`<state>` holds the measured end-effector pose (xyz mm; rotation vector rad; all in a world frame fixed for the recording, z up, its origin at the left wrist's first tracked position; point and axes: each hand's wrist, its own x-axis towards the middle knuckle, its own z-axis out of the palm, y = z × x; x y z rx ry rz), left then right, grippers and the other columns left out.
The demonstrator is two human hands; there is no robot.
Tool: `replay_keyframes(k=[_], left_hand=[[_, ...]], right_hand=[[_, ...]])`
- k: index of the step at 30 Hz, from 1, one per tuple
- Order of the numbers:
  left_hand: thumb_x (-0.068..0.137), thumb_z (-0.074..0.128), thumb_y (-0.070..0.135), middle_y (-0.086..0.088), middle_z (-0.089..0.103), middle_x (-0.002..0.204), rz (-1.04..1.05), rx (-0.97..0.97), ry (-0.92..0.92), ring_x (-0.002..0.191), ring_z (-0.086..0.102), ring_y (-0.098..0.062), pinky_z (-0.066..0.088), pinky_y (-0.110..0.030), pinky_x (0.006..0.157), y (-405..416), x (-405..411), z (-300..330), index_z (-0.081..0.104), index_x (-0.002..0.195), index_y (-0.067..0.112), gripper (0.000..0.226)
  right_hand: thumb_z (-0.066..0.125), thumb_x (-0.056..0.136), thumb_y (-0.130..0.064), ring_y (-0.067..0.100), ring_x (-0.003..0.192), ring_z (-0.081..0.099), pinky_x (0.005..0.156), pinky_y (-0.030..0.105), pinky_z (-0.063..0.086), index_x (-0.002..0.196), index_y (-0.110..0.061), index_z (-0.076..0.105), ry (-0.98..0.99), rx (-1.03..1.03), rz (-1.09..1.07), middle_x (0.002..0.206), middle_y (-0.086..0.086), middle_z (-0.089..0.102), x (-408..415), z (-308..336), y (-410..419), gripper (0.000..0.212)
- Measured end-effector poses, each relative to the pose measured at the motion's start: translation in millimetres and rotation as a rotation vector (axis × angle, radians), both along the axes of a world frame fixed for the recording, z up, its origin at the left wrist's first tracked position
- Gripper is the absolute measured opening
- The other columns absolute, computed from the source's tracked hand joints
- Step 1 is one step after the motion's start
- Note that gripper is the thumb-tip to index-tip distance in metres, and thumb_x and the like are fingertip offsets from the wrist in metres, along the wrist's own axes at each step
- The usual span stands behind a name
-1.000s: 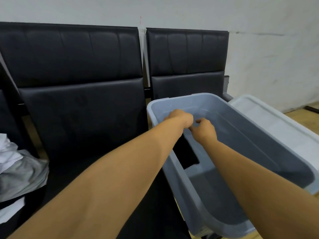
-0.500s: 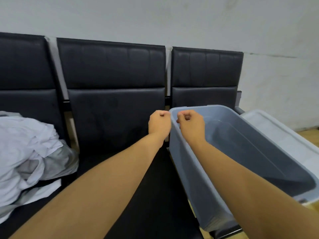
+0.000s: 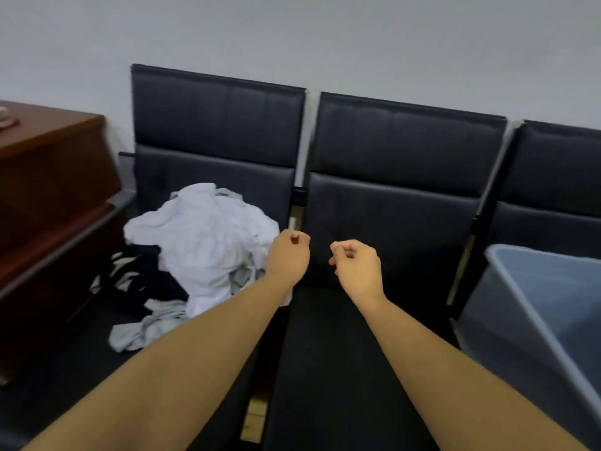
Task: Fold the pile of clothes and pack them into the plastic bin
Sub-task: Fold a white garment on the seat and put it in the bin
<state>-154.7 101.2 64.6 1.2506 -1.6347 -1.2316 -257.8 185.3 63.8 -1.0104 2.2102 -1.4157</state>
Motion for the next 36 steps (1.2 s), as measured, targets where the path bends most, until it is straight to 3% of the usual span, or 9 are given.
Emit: replay_keyframes(k=[5, 10, 17, 20, 24, 28, 32, 34, 36], left_hand=[[0.099, 0.051, 0.024, -0.005, 0.07, 0.099, 0.118, 0.01, -0.064, 0.093, 0.064, -0.023, 0.052, -0.035, 0.085, -47.8, 67.4, -23.4, 0.066, 0.103, 0.011, 0.019], [0.098, 0.054, 0.023, 0.003, 0.063, 0.094, 0.206, 0.058, -0.118, 0.09, 0.062, -0.019, 0.045, -0.029, 0.075, -80.9, 117.1, -48.5, 0.061, 0.103, 0.015, 0.012], [0.099, 0.058, 0.025, 0.005, 0.063, 0.097, 0.212, 0.008, -0.209, 0.088, 0.062, -0.015, 0.045, -0.027, 0.072, -122.2, 135.4, -75.8, 0.061, 0.11, 0.013, 0.017], [0.098, 0.06, 0.023, 0.002, 0.064, 0.11, 0.144, -0.175, -0.298, 0.097, 0.059, -0.013, 0.041, -0.022, 0.081, -144.5, 122.8, -83.3, 0.064, 0.113, 0.013, 0.018], [0.096, 0.063, 0.021, 0.001, 0.058, 0.117, 0.019, -0.519, -0.442, 0.11, 0.052, -0.016, 0.033, -0.016, 0.088, -172.3, 97.8, -80.3, 0.066, 0.114, 0.016, 0.019], [0.095, 0.065, 0.024, -0.001, 0.054, 0.124, -0.049, -0.595, -0.548, 0.116, 0.049, -0.02, 0.042, -0.026, 0.095, -190.2, 72.0, -91.8, 0.06, 0.124, 0.019, 0.03], [0.093, 0.065, 0.03, -0.005, 0.043, 0.134, -0.132, -0.654, -0.769, 0.121, 0.043, -0.024, 0.044, -0.032, 0.1, -209.5, 48.2, -96.3, 0.047, 0.141, 0.024, 0.051], [0.095, 0.064, 0.028, -0.004, 0.043, 0.133, -0.137, -0.695, -0.857, 0.12, 0.043, -0.024, 0.046, -0.034, 0.098, -218.7, 40.7, -91.7, 0.053, 0.138, 0.024, 0.044], [0.1, 0.058, 0.028, -0.002, 0.046, 0.128, -0.119, -0.706, -0.867, 0.117, 0.044, -0.022, 0.047, -0.035, 0.097, -221.7, 36.6, -83.1, 0.063, 0.128, 0.021, 0.03]], right_hand=[[0.057, 0.1, -0.032, 0.022, 0.074, 0.07, 0.077, 0.047, 0.06, 0.084, -0.017, 0.072, -0.021, 0.041, 0.096, 0.074, -0.001, 0.072, 51.6, -19.1, -47.0, 0.028], [0.057, 0.099, -0.028, 0.026, 0.077, 0.069, 0.074, 0.044, 0.059, 0.08, -0.009, 0.07, -0.013, 0.098, 0.149, 0.074, 0.0, 0.072, 78.5, -36.9, -86.0, 0.029], [0.061, 0.097, -0.03, 0.018, 0.088, 0.068, 0.083, 0.046, 0.059, 0.078, -0.028, 0.067, 0.046, 0.183, 0.216, 0.089, -0.004, 0.072, 78.0, -65.2, -135.0, 0.019], [0.063, 0.096, -0.037, 0.018, 0.104, 0.067, 0.087, 0.042, 0.058, 0.099, -0.028, 0.069, 0.082, 0.211, 0.2, 0.11, -0.006, 0.07, 69.0, -74.7, -155.4, 0.012], [0.067, 0.092, -0.044, 0.021, 0.116, 0.06, 0.089, 0.041, 0.055, 0.128, -0.023, 0.057, 0.136, 0.213, 0.133, 0.131, -0.002, 0.059, 55.7, -86.8, -184.5, 0.042], [0.07, 0.089, -0.047, 0.023, 0.121, 0.056, 0.09, 0.044, 0.054, 0.137, -0.025, 0.046, 0.145, 0.195, 0.085, 0.133, -0.001, 0.055, 49.3, -98.9, -206.9, 0.058], [0.063, 0.097, -0.032, 0.02, 0.1, 0.065, 0.078, 0.037, 0.057, 0.115, -0.025, 0.064, 0.204, 0.231, 0.095, 0.11, -0.003, 0.068, 41.2, -107.7, -215.9, 0.02], [0.06, 0.098, -0.026, 0.019, 0.091, 0.067, 0.072, 0.035, 0.057, 0.1, -0.025, 0.07, 0.23, 0.235, 0.101, 0.099, -0.004, 0.07, 36.3, -108.9, -215.0, 0.01], [0.061, 0.097, -0.025, 0.019, 0.09, 0.068, 0.071, 0.034, 0.058, 0.099, -0.025, 0.071, 0.228, 0.227, 0.094, 0.101, -0.003, 0.071, 32.0, -106.3, -211.9, 0.01]])
